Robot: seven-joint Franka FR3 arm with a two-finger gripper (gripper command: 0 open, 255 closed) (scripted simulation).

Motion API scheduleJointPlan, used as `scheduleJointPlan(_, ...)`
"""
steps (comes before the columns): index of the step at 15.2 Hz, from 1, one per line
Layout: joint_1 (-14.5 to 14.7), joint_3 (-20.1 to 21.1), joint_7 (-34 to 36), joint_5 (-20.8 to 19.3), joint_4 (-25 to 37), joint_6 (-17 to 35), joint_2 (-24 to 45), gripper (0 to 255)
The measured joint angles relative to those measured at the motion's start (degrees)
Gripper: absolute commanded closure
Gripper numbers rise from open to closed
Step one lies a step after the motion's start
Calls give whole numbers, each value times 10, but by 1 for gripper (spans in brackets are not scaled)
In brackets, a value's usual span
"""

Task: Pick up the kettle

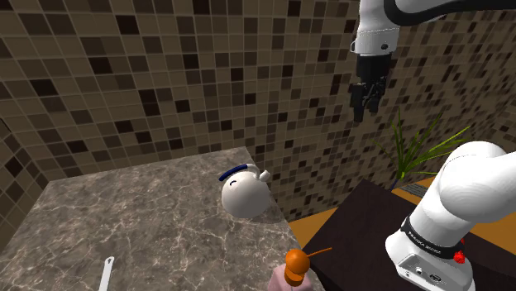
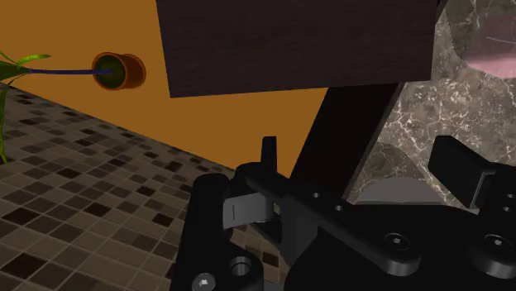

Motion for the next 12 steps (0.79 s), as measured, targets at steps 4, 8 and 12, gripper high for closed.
scheduleJointPlan(4,11,-5,-35,-11,2,37,41,0)
scheduleJointPlan(8,32,-9,-98,-27,13,103,121,0)
scheduleJointPlan(12,52,-8,-158,-41,38,164,208,0)
